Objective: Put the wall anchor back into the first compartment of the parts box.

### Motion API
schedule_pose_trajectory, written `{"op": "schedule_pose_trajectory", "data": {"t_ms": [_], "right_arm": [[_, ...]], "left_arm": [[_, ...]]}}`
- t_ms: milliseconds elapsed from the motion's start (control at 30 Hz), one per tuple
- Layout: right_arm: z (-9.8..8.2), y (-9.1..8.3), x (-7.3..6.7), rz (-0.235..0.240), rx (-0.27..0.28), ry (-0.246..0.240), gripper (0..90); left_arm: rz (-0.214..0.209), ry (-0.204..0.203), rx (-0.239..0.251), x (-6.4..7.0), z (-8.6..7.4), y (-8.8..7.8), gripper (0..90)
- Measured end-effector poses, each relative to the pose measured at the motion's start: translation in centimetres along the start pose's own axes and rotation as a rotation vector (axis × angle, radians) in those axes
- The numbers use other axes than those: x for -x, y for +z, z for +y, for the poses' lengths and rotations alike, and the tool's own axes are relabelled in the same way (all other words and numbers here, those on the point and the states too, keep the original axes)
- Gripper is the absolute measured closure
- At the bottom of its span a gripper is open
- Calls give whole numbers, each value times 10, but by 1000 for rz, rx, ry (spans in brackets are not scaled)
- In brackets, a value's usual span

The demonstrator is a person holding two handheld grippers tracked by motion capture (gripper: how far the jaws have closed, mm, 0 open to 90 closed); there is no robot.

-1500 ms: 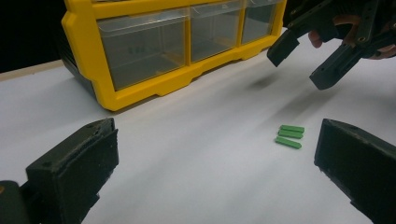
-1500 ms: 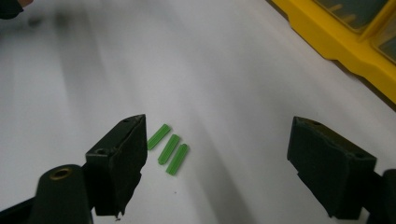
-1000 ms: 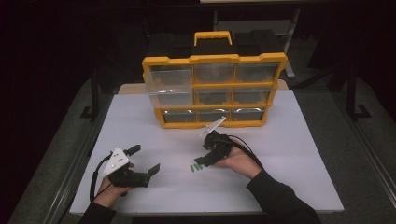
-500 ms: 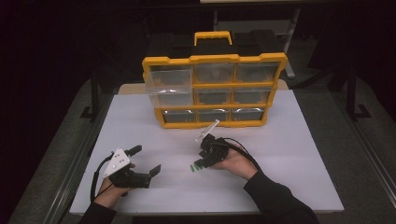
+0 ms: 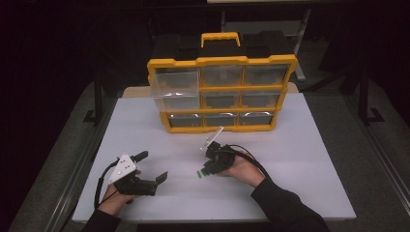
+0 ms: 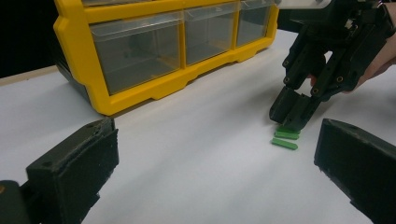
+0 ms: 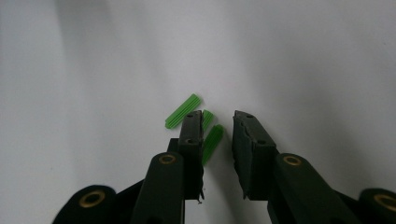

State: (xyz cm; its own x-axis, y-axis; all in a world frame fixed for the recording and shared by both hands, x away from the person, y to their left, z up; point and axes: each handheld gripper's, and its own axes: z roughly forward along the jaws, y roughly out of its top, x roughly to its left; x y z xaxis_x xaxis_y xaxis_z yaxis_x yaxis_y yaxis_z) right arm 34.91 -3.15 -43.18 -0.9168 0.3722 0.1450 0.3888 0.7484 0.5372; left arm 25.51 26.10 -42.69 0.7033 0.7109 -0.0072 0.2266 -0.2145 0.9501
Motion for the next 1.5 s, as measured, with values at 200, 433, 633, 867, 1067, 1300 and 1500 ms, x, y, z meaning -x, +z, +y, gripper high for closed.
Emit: {"op": "schedule_pose_trajectory", "data": {"t_ms": [200,433,633,867,1067,1300,1500], "right_arm": [[0,2,-1,2,-14,-16,756],[-1,1,-1,-9,-27,-24,786],[-2,1,-2,-28,-27,-28,828],[-3,1,-3,-35,-26,-23,838],[-3,0,-4,-40,-23,-26,842],[-5,-2,-3,-35,-31,-36,841],[-5,-6,-1,-27,-30,-33,841]], "left_arm": [[0,-1,-3,0,0,0,0],[-1,-2,0,0,0,0,0],[-3,4,-2,0,0,0,0],[-6,6,-5,1,0,0,0],[-2,4,-6,0,0,0,0],[-8,11,-9,0,0,1,0],[1,8,-11,-1,0,1,0]]}}
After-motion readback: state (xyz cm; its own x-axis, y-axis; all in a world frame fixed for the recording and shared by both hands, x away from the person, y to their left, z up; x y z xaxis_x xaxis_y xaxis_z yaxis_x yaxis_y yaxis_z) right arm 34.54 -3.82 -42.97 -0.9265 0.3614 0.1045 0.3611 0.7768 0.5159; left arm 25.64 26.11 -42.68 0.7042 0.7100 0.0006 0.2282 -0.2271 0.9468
